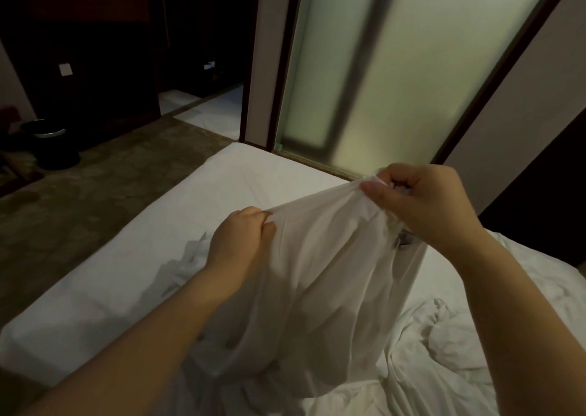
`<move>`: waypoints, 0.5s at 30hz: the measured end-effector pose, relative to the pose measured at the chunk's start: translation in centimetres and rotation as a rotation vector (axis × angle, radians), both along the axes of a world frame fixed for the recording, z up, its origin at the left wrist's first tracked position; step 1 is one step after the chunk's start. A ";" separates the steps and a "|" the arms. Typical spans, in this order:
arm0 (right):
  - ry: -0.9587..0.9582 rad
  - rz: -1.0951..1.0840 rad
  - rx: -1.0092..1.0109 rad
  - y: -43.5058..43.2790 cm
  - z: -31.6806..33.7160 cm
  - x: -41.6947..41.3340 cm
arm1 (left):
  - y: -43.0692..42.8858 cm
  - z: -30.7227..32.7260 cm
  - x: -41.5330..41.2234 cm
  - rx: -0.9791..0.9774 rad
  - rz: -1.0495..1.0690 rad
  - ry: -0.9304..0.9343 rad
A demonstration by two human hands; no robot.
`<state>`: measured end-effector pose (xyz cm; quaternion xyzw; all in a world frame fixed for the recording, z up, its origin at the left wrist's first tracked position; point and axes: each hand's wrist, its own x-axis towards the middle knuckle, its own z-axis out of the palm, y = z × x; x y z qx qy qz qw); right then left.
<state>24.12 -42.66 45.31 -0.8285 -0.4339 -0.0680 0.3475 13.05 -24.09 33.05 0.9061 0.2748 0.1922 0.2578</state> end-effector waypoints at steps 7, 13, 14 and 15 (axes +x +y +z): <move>-0.057 -0.124 0.182 0.5 0.1 1.0 | 3.1 -1.8 1.7 -0.035 0.065 0.090; -0.039 -0.300 0.265 0.3 0.8 3.0 | 6.5 -1.8 2.9 -0.151 0.049 -0.042; -0.042 -0.318 0.270 0.5 1.0 3.2 | 7.0 -1.8 3.0 -0.165 0.039 -0.055; -0.051 -0.333 0.271 0.7 1.2 3.4 | 7.6 -1.7 3.3 -0.176 0.031 -0.072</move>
